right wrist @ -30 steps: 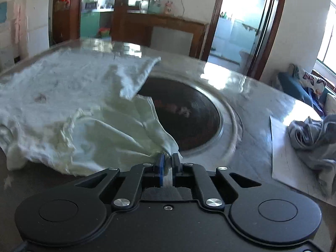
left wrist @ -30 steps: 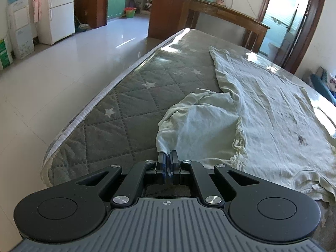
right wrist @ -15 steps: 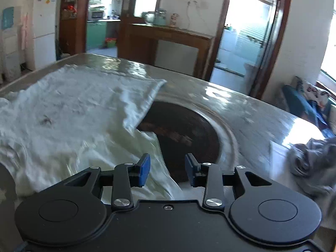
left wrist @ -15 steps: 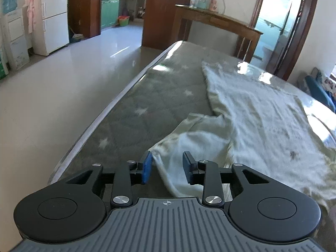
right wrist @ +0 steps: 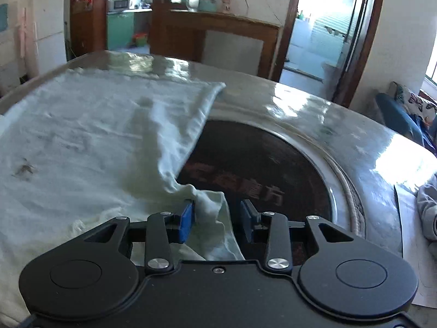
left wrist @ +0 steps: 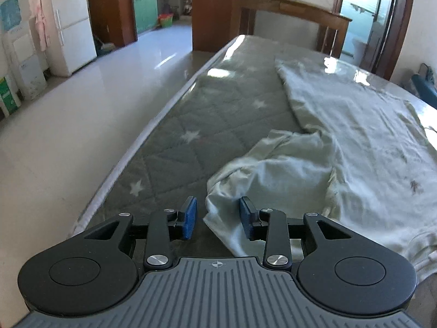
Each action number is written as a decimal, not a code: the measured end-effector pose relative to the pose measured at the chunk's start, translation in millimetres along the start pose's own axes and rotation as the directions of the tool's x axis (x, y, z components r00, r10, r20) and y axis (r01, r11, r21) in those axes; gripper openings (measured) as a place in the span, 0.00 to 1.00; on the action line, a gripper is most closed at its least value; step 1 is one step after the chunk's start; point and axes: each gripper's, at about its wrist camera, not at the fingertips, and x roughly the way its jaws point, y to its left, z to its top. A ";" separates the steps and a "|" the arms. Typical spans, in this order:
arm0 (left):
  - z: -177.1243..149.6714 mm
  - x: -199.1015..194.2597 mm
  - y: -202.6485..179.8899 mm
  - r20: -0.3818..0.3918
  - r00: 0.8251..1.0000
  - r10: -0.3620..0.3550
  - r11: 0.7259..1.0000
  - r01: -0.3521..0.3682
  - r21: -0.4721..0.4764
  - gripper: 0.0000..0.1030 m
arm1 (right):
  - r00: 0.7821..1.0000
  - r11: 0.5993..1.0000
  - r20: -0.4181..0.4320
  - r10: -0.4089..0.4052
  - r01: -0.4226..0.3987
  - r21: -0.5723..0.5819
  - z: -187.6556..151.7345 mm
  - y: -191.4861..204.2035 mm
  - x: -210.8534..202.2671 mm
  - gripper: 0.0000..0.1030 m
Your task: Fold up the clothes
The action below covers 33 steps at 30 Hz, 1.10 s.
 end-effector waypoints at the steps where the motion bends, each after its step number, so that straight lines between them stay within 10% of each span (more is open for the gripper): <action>1: -0.5 -0.3 0.8 0.002 1.000 0.000 1.000 0.000 0.003 0.35 | 1.000 1.000 0.002 -0.006 0.005 0.025 -0.2 -4.9 -1.9 0.39; 8: 2.7 -9.8 4.6 0.016 1.000 0.009 1.000 -0.009 0.005 0.36 | 0.997 0.999 0.075 0.005 -0.007 0.036 -3.8 -4.3 -43.7 0.39; 14: 10.4 -34.6 7.5 0.079 0.997 0.016 1.000 -0.016 -0.005 0.36 | 0.976 0.975 0.130 0.173 -0.152 -0.160 -10.6 43.8 -89.2 0.39; 20: 13.1 -64.2 -1.4 0.091 0.994 -0.055 0.998 0.051 0.046 0.37 | 0.950 0.898 0.021 0.311 -0.286 -0.333 -29.3 97.9 -96.8 0.38; 29: 22.0 -112.5 11.9 0.125 0.992 0.004 0.992 -0.020 0.129 0.44 | 0.956 0.905 -0.026 0.291 -0.284 -0.318 -39.6 99.4 -103.1 0.34; 33: 8.8 -115.3 -11.5 0.108 0.991 -0.083 0.984 0.065 0.163 0.44 | 0.939 0.904 0.016 0.345 -0.327 -0.276 -33.3 112.2 -106.1 0.34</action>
